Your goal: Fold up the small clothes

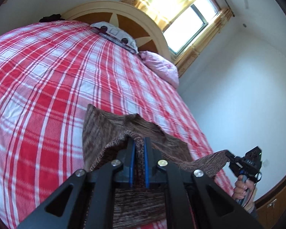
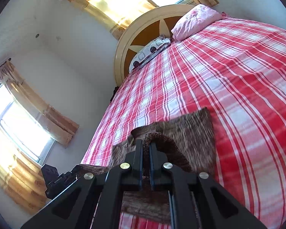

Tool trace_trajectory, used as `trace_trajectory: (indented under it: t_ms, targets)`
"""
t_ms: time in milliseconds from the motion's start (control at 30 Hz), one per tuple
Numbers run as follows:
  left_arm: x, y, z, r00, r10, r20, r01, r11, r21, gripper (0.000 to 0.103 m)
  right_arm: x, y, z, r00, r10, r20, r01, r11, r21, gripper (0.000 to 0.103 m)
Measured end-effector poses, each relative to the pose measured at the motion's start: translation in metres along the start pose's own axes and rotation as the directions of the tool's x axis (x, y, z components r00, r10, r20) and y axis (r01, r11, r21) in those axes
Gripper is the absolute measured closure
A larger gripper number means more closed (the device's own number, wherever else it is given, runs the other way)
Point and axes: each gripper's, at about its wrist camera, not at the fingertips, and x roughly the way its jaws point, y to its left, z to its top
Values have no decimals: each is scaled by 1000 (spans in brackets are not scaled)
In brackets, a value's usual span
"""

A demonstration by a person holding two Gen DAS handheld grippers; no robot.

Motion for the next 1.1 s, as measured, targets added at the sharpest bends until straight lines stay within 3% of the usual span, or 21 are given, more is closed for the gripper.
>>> trace_trajectory:
  t_ms: [233, 633, 700, 767, 867, 967, 1033, 1100]
  targets:
    - [42, 26, 12, 998, 51, -35, -53, 998, -33, 95, 50, -16, 23, 999, -35, -41, 36, 999, 17, 98]
    - [94, 59, 24, 983, 158, -96, -170, 978, -124, 92, 144, -99, 46, 975, -159, -154, 186, 965, 186, 96]
    - [91, 60, 25, 980, 175, -92, -186, 974, -132, 85, 143, -106, 46, 967, -214, -138, 239, 950, 199, 87]
    - [84, 59, 27, 978, 196, -65, -203, 972, -121, 77, 139, -110, 44, 972, -196, -128, 221, 950, 222, 31]
    - [69, 57, 34, 971, 241, -7, -240, 965, -109, 45, 127, -104, 43, 980, -172, -101, 189, 962, 197, 28]
    - [58, 43, 29, 973, 229, 3, -228, 972, -55, 41, 119, -81, 36, 979, -168, -113, 179, 979, 93, 28]
    - [59, 25, 18, 973, 229, -29, -228, 973, 34, 38, 116, -62, 28, 983, -115, -144, 121, 992, 39, 28]
    - [69, 7, 5, 959, 269, -82, -256, 955, 148, 31, 120, -46, 16, 976, -62, -209, 64, 998, -1, 28]
